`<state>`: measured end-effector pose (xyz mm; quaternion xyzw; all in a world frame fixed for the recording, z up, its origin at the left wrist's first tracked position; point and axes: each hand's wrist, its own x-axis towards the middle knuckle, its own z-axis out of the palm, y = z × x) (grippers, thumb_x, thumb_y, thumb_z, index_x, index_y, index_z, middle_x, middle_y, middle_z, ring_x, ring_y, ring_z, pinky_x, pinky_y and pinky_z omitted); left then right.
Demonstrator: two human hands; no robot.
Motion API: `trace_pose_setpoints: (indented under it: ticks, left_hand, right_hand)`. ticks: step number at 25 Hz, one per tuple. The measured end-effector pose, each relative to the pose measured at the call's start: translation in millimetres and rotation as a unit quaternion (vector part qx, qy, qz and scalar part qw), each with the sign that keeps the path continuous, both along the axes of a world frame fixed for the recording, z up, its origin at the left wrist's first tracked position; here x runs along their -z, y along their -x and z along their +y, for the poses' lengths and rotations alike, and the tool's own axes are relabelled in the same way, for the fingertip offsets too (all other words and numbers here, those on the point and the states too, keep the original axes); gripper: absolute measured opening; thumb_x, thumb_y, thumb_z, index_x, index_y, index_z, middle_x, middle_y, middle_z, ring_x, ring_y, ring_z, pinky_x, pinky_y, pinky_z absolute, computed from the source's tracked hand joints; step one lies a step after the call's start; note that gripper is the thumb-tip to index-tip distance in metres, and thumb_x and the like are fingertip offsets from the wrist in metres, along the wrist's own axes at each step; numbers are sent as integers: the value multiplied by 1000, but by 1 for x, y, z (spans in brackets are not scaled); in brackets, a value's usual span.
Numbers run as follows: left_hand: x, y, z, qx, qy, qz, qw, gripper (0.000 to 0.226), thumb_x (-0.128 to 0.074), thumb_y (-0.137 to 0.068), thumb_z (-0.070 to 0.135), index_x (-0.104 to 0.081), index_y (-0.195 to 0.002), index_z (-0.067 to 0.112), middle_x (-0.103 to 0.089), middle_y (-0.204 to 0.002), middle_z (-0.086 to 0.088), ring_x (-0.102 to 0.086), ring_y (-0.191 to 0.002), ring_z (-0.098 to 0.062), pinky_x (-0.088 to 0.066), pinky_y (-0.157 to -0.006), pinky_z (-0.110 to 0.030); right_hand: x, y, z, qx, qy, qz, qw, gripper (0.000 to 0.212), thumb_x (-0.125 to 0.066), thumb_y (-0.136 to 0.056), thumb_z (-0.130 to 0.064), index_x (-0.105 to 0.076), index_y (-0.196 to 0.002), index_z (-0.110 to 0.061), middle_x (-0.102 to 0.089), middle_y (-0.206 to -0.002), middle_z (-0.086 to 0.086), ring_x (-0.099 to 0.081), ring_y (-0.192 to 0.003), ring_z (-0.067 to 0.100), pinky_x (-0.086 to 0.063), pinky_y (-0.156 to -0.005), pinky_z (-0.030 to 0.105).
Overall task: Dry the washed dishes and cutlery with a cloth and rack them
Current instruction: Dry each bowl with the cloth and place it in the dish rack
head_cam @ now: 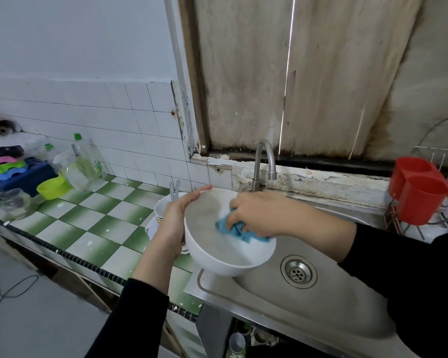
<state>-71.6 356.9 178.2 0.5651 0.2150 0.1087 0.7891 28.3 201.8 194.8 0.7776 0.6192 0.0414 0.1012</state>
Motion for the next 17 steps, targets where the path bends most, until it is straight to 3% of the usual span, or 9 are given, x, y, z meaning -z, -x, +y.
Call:
trace_pose_setpoints:
  ticks: [3, 6, 7, 9, 10, 11, 12, 15, 17]
  left_hand:
    - [4, 0, -4, -59, -33, -47, 997, 30, -44, -95, 17, -71, -109, 18, -74, -94, -5, -67, -83, -22, -52, -78, -32]
    - [7, 4, -21, -108, -66, -112, 986, 27, -48, -93, 7, -73, -101, 14, -74, -94, -7, -67, -86, -20, -54, -80, -30]
    - [8, 5, -27, -123, -62, -127, 982, 27, -48, -92, 4, -73, -98, 13, -74, -94, -8, -68, -85, -20, -54, -80, -30]
    - [10, 5, -36, -148, -40, -146, 977, 29, -46, -93, 2, -73, -93, 13, -73, -98, -12, -68, -87, -22, -55, -79, -29]
    - [10, 4, -39, -155, -34, -150, 976, 30, -45, -94, 1, -73, -93, 13, -71, -105, -15, -68, -92, -24, -55, -82, -29]
    - [11, 3, -42, -160, -31, -154, 974, 31, -44, -95, 1, -72, -95, 13, -70, -110, -16, -66, -98, -25, -54, -86, -28]
    - [11, 3, -43, -166, -26, -160, 973, 31, -43, -95, 1, -72, -96, 13, -70, -110, -15, -66, -100, -25, -54, -87, -27]
    - [11, 5, -37, -187, -26, -173, 967, 42, -43, -96, 1, -77, -84, 22, -71, -101, -13, -66, -92, -24, -55, -78, -24]
    - [9, 5, -39, -173, -22, -172, 970, 39, -43, -95, 1, -77, -89, 19, -70, -109, -17, -68, -93, -22, -56, -80, -24]
  right_hand:
    - [-16, 14, -4, 48, 68, 202, 976, 33, -62, -91, -22, -63, -123, -30, -65, -113, 0, -55, -97, 15, -45, -84, 28]
    - [-10, 37, -1, 71, -52, 455, 886, 28, -67, -89, -12, -66, -117, -17, -69, -109, 4, -60, -94, 12, -47, -89, 24]
    - [-7, 45, 3, 107, -136, 534, 827, 27, -67, -88, -6, -66, -114, -15, -70, -106, 8, -62, -91, 14, -51, -87, 26]
    - [-3, 51, 14, 202, -293, 672, 650, 24, -63, -89, 3, -64, -106, -13, -69, -97, 12, -64, -84, 20, -56, -73, 30]
    - [-1, 53, 20, 234, -353, 714, 558, 23, -60, -90, 5, -63, -103, -14, -68, -95, 12, -65, -79, 20, -56, -69, 30]
    - [1, 54, 25, 254, -397, 729, 496, 22, -58, -91, 5, -62, -101, -14, -67, -96, 13, -65, -78, 20, -57, -70, 32]
    - [3, 53, 28, 262, -418, 723, 483, 23, -57, -92, 5, -62, -102, -15, -67, -100, 14, -66, -80, 20, -57, -74, 34]
    - [5, 56, 28, 234, -359, 716, 552, 26, -59, -90, 5, -63, -103, -17, -67, -102, 12, -65, -93, 23, -55, -84, 40]
    - [5, 51, 29, 246, -387, 709, 536, 25, -61, -89, 6, -64, -98, -18, -67, -102, 12, -65, -96, 27, -53, -87, 44]
